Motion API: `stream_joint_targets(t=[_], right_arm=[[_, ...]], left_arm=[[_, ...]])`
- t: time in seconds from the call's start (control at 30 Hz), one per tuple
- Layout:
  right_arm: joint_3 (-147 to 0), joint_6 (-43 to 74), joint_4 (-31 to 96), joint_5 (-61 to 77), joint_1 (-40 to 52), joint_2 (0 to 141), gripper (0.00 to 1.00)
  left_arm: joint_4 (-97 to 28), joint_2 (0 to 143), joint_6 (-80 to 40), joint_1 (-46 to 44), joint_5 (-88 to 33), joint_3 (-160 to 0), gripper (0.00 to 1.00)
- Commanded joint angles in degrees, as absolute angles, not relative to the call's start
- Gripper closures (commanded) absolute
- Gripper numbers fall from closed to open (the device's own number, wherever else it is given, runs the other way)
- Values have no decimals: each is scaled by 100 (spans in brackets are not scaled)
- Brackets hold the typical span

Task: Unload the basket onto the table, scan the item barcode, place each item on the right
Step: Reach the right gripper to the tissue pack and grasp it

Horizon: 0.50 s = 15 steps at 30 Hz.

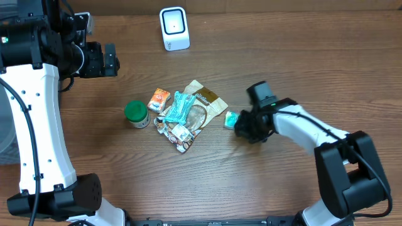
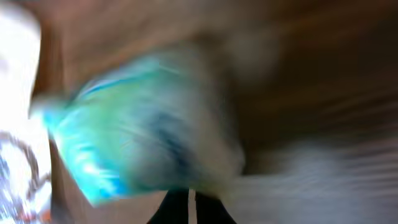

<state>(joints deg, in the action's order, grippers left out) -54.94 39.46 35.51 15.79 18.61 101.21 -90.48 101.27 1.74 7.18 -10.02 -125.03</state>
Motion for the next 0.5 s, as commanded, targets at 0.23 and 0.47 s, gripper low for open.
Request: stream_joint_targets(t=[0.23, 0.47], right_arm=[[-5535, 3017, 1297, 2482, 1149, 10112, 90], [-5933, 2995, 2001, 2163, 1518, 10112, 78]], left_arm=[[-9035, 10125, 301, 720, -967, -12529, 0], [-9035, 10125, 303, 720, -967, -12527, 1]])
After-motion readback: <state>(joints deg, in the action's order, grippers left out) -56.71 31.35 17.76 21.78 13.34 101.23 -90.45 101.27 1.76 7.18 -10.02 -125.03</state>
